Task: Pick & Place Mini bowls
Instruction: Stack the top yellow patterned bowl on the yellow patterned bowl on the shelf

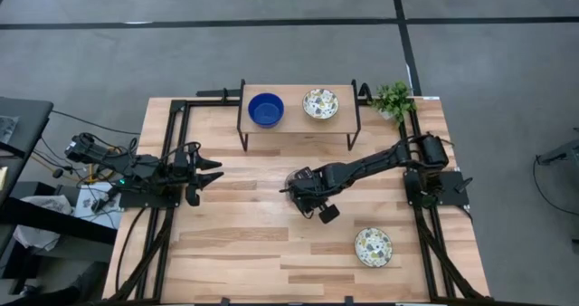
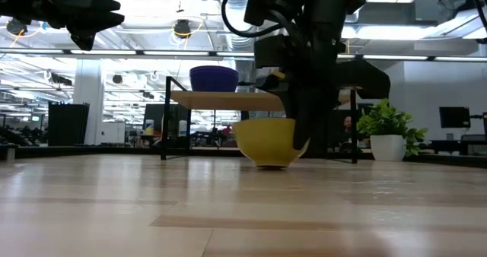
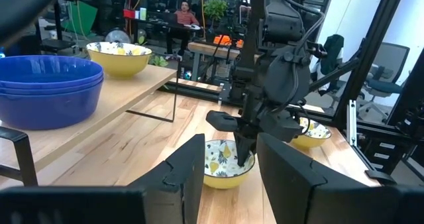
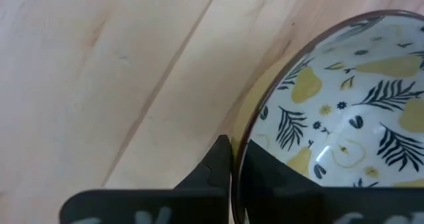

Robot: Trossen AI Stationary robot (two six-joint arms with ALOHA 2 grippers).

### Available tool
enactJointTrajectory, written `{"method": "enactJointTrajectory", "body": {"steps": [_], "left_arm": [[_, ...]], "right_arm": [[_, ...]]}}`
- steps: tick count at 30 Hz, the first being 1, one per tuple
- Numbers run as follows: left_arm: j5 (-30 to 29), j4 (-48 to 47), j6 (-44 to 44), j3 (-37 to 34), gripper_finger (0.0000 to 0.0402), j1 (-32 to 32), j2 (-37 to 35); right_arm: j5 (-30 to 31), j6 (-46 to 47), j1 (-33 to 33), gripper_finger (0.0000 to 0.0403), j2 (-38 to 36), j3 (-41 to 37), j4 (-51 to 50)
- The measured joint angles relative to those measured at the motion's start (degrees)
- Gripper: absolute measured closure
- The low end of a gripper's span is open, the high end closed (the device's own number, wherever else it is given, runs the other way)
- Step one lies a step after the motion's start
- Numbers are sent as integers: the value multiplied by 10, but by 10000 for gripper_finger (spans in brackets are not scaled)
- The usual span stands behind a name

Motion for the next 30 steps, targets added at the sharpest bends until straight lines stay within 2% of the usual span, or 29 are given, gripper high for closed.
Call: {"method": "enactJointTrajectory", "body": {"steps": [15, 30], "left_arm": [[0, 0, 0, 0, 265, 0, 0], [0, 0, 0, 0, 265, 0, 0]], "right_arm": [[40, -11, 17, 401, 3, 73, -51], [40, -61, 29, 402, 2, 244, -160]]}}
